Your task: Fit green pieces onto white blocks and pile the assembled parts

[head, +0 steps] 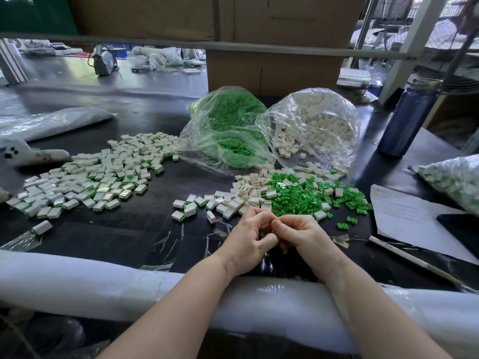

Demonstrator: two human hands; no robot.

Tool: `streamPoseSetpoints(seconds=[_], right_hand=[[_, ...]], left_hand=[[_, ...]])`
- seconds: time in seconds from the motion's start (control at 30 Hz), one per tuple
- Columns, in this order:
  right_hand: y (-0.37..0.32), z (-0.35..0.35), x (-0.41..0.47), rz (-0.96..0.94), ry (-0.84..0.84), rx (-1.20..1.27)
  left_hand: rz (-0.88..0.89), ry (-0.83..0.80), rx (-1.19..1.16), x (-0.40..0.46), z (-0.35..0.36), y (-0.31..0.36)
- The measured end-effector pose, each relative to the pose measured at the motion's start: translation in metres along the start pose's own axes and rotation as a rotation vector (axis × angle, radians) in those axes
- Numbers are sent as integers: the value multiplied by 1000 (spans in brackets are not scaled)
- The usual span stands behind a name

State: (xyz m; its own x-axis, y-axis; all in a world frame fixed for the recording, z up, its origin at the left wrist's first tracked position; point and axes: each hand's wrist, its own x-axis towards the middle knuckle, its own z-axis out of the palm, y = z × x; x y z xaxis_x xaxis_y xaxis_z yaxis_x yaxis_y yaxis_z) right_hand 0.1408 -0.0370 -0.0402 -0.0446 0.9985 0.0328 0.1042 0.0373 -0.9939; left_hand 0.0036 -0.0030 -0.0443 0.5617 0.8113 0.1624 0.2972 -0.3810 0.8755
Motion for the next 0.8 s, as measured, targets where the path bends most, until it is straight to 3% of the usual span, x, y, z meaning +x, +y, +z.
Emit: streamPoseSetpoints(seconds=[0.8], right_hand=[[2,0,0,17,-17,60]], left_hand=[[0,10,-4,0,1,-1]])
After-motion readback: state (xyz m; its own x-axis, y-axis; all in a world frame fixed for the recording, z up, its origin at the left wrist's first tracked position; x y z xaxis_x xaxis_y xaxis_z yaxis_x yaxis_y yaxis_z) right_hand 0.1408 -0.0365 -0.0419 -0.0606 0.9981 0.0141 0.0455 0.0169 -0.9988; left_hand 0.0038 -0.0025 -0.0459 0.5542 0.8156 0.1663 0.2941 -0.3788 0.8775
